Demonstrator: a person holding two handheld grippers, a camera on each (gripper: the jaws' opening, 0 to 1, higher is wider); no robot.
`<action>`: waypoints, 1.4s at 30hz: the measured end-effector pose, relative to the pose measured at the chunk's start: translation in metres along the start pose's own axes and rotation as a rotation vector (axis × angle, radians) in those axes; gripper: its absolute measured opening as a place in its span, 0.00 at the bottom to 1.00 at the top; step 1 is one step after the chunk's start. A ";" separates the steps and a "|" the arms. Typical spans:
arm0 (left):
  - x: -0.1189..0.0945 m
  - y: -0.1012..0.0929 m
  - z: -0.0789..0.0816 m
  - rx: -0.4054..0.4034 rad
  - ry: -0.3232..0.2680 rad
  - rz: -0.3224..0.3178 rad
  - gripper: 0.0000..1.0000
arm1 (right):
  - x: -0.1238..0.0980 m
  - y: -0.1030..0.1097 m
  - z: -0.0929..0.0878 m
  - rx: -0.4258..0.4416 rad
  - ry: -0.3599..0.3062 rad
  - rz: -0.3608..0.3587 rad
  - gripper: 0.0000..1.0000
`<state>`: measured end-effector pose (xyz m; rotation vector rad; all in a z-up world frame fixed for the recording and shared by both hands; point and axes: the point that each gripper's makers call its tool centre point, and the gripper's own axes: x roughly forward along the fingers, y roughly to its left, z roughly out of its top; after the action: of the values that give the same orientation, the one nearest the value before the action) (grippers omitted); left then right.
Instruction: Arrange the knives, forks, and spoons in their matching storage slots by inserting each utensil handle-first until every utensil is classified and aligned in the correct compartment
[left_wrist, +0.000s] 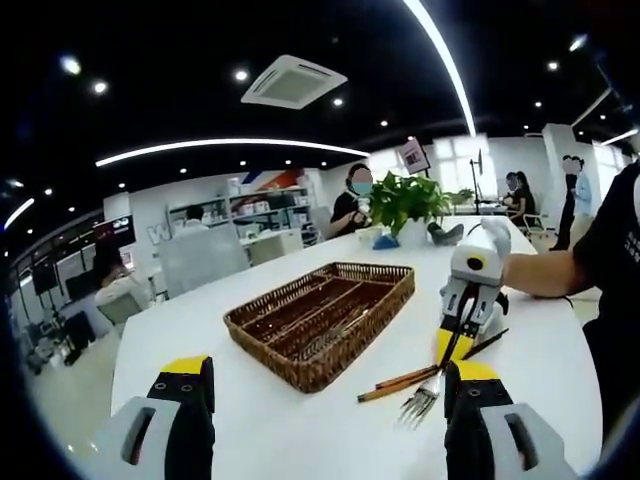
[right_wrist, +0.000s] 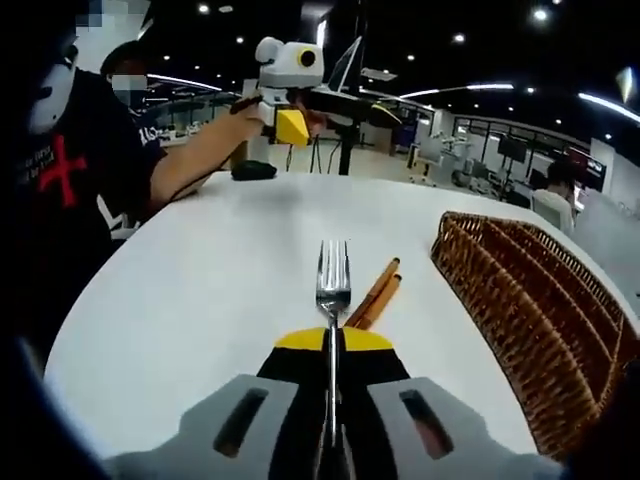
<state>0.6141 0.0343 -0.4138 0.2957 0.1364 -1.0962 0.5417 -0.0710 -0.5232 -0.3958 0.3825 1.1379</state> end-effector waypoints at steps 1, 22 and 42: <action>0.000 0.000 0.000 0.000 0.000 0.000 1.00 | 0.000 0.000 0.000 0.003 0.000 0.002 0.01; 0.001 -0.002 -0.001 0.006 0.004 0.001 1.00 | 0.004 0.022 0.002 0.009 0.021 0.068 0.01; 0.002 -0.003 -0.001 0.006 0.005 -0.003 1.00 | 0.012 0.021 0.000 0.007 0.019 0.084 0.14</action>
<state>0.6121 0.0312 -0.4162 0.3036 0.1382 -1.0995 0.5268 -0.0539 -0.5316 -0.3874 0.4228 1.2155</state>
